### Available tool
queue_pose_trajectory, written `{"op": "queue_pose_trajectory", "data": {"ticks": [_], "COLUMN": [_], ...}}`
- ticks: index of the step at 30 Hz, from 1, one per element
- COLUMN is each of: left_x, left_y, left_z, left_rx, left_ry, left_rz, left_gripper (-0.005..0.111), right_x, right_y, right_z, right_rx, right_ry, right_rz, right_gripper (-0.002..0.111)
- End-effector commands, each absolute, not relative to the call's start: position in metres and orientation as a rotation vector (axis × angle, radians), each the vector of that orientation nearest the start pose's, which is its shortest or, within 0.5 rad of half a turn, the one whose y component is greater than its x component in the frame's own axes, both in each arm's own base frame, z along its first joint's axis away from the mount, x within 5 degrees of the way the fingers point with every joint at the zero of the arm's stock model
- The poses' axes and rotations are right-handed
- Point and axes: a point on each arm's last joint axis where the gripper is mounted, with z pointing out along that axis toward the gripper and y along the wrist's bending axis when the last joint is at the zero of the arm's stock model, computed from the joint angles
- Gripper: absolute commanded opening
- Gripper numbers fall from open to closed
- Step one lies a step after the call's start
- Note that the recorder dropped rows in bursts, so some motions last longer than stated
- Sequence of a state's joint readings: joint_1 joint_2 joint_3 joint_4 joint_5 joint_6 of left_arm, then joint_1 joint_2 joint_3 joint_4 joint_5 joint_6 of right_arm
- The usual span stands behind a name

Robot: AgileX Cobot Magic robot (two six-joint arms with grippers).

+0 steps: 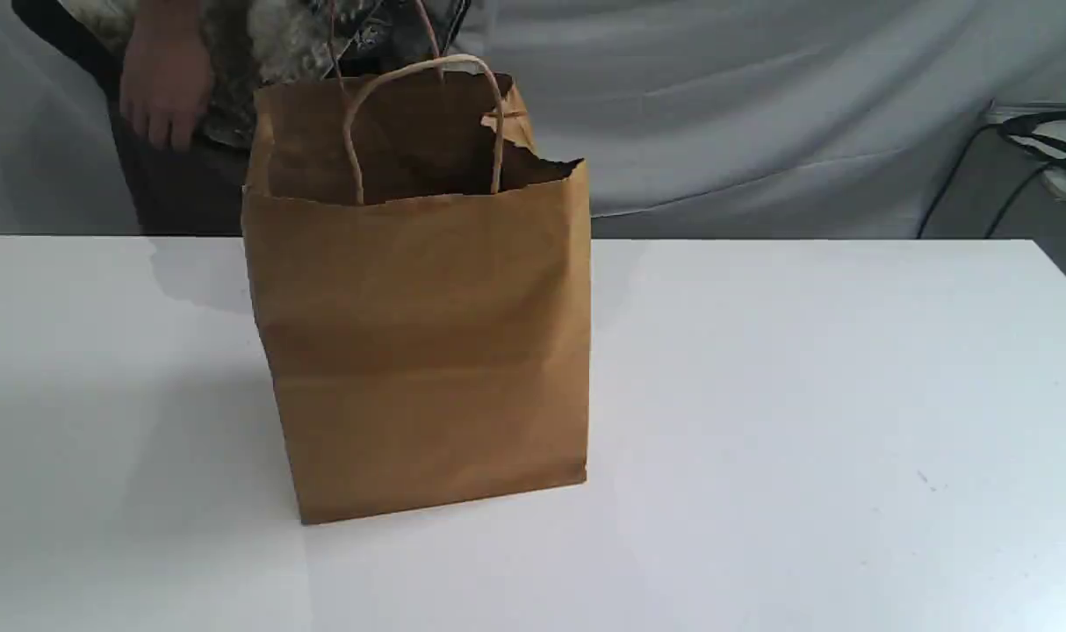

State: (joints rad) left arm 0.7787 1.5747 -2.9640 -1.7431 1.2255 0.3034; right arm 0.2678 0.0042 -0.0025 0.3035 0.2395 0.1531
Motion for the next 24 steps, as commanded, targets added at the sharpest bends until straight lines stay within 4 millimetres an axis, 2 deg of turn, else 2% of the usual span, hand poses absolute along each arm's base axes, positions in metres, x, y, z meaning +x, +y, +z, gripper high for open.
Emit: {"op": "queue_pose_trajectory", "data": {"ticks": [1,5,12,19,24], "left_x": [0.079,0.079,0.079,0.079,0.089], "left_y": [-0.041,-0.041,-0.041,-0.04,-0.031], "left_z": [0.689,0.689,0.689,0.689,0.689], "left_rx": [0.656,0.656,0.656,0.656,0.637], "left_ry": [1.043,1.043,1.042,1.042,1.051], "left_rz": [-0.644,-0.644,-0.644,-0.643,-0.658], "left_gripper": [0.064,0.064,0.064,0.064,0.064], "right_x": [0.051,0.051,0.05,0.05,0.05], "right_y": [0.021,0.018,0.022,0.022,0.022], "right_z": [0.189,0.185,0.187,0.187,0.187], "right_rx": [0.073,-0.034,0.097,0.098,0.098], "right_ry": [1.778,1.809,1.807,1.807,1.807], "right_rz": [0.559,0.418,0.596,0.598,0.598], "right_gripper": [0.0,0.0,0.0,0.0,0.0]}}
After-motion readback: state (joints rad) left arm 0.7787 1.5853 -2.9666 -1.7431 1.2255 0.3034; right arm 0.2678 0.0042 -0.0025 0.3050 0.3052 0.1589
